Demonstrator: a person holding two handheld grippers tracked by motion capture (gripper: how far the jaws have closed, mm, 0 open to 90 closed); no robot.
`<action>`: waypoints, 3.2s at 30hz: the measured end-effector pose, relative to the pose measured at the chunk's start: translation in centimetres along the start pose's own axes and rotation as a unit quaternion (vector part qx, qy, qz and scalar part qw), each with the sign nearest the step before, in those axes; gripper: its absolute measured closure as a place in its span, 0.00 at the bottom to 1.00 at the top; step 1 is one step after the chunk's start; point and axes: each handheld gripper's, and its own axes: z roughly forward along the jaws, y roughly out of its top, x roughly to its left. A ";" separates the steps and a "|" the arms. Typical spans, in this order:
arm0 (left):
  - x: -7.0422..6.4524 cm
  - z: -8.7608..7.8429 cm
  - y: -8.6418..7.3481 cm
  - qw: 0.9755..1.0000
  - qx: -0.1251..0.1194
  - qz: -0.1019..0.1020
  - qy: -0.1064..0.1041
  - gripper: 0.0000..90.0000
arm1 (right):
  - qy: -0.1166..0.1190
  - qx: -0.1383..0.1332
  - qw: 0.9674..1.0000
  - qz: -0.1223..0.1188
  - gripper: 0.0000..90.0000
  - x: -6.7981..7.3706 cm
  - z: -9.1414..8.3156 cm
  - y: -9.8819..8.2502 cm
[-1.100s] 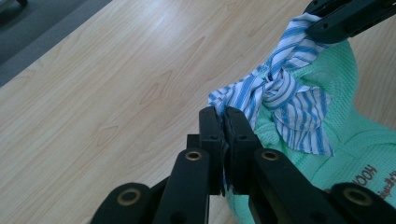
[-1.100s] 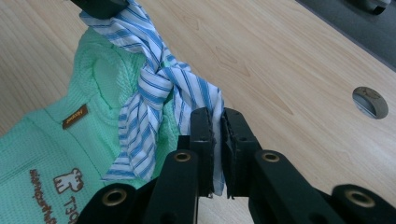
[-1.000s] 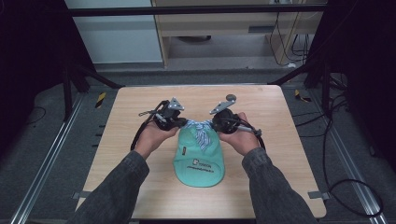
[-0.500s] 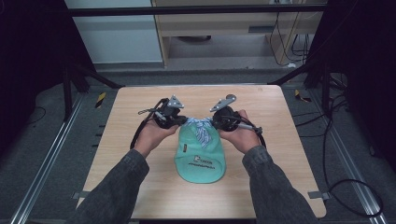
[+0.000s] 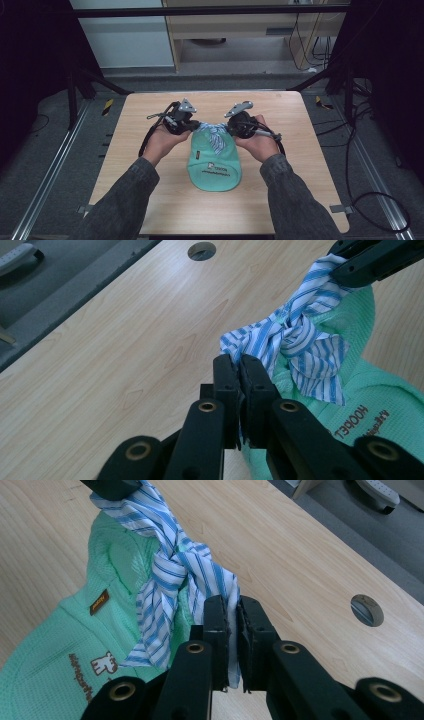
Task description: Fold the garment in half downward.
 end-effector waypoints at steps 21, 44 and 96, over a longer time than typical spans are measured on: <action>0.2 -0.3 0.9 1.000 -0.001 0.006 0.005 0.97 | -0.012 -0.003 1.000 -0.023 0.93 -0.4 -0.6 0.7; 0.1 1.5 1.0 0.999 0.011 0.012 0.030 0.97 | -0.013 0.005 1.000 -0.027 0.92 -1.5 1.5 0.4; -4.1 1.7 -4.0 0.999 -0.001 0.037 0.020 0.97 | -0.005 -0.002 0.998 -0.056 0.91 2.5 1.8 -4.9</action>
